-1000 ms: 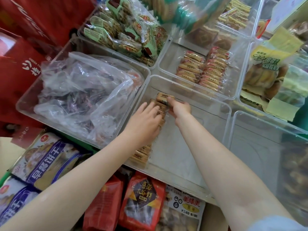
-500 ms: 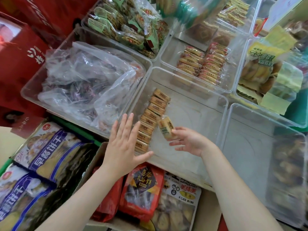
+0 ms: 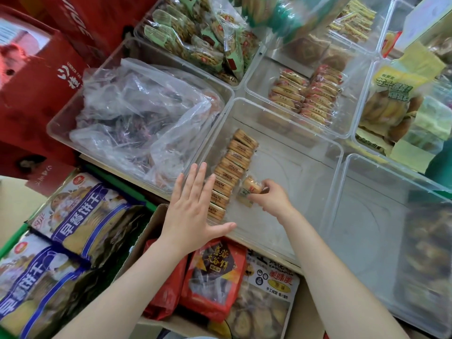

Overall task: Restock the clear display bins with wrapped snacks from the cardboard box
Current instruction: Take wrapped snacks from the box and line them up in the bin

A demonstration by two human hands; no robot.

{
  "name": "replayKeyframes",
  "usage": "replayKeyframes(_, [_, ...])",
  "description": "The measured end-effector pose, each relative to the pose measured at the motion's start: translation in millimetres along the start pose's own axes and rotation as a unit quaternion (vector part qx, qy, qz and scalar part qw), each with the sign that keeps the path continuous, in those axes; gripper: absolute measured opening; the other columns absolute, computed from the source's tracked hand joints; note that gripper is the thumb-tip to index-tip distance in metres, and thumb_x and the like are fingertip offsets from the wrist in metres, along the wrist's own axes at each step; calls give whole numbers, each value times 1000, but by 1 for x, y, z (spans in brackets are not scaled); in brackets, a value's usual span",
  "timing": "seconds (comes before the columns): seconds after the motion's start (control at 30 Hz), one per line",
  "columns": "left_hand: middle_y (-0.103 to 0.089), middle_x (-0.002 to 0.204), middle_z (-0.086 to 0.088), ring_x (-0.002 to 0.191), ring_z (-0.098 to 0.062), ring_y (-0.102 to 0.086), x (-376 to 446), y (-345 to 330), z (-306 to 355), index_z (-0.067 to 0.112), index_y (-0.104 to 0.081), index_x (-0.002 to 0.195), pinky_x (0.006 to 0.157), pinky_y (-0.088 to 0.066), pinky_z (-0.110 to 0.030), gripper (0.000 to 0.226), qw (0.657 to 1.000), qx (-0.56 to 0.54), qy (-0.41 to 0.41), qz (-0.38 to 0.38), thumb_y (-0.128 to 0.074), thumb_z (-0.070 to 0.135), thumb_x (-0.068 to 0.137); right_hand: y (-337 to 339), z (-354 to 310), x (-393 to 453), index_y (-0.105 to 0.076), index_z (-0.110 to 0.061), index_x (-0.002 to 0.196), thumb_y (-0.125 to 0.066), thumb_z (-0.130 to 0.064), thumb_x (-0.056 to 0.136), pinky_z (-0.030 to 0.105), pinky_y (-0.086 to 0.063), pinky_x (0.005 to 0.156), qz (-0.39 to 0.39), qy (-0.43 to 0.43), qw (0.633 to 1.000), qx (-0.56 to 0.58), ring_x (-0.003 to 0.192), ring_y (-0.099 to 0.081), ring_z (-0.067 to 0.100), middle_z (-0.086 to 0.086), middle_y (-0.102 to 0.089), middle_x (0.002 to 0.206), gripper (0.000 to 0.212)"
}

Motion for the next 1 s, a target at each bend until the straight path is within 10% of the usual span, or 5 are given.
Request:
replayKeyframes(0.2, [-11, 167, -18, 156, -30, -5, 1, -1, 1, 3, -29, 156, 124, -8, -52, 116, 1000, 5, 3, 4, -32, 89, 78, 23, 1, -18, -41, -13, 97, -69, -19, 79, 33, -35, 59, -88, 30, 964, -248, 71, -46, 20, 4, -51, 90, 34])
replayKeyframes(0.4, [-8, 167, -17, 156, -30, -3, 0, 0, -1, 3, -26, 157, 124, -8, -53, 120, 1000, -7, -6, -1, -30, 92, 77, -18, -5, -30, -48, -25, 119, -66, -45, 87, 35, -61, 78, -257, 15, 935, -246, 93, -66, 20, 2, -60, 112, 42])
replayKeyframes(0.87, [2, 168, -15, 155, -27, 9, 1, -2, -1, 6, -16, 159, 125, 4, -50, 130, 999, -17, -2, -27, -20, 99, 69, -42, -17, -39, -55, -21, 110, -65, -45, 93, 37, -60, 70, -138, 47, 960, -238, 70, -64, 19, 3, -66, 92, 31])
replayKeyframes(1.0, [26, 164, -10, 149, -23, 31, 1, 7, 1, 10, 7, 160, 122, 16, -46, 132, 996, 4, 24, -84, -13, 101, 66, -26, -16, -59, -56, -22, 126, -55, -53, 96, 31, -52, 74, -125, 64, 951, -275, 89, -64, 22, 6, -66, 111, 43])
Point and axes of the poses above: each hand's wrist, its own x-axis towards the middle knuckle, its own y-axis out of the back of the hand, z = x × y, the point moved 3 cm from there along x, towards the middle knuckle
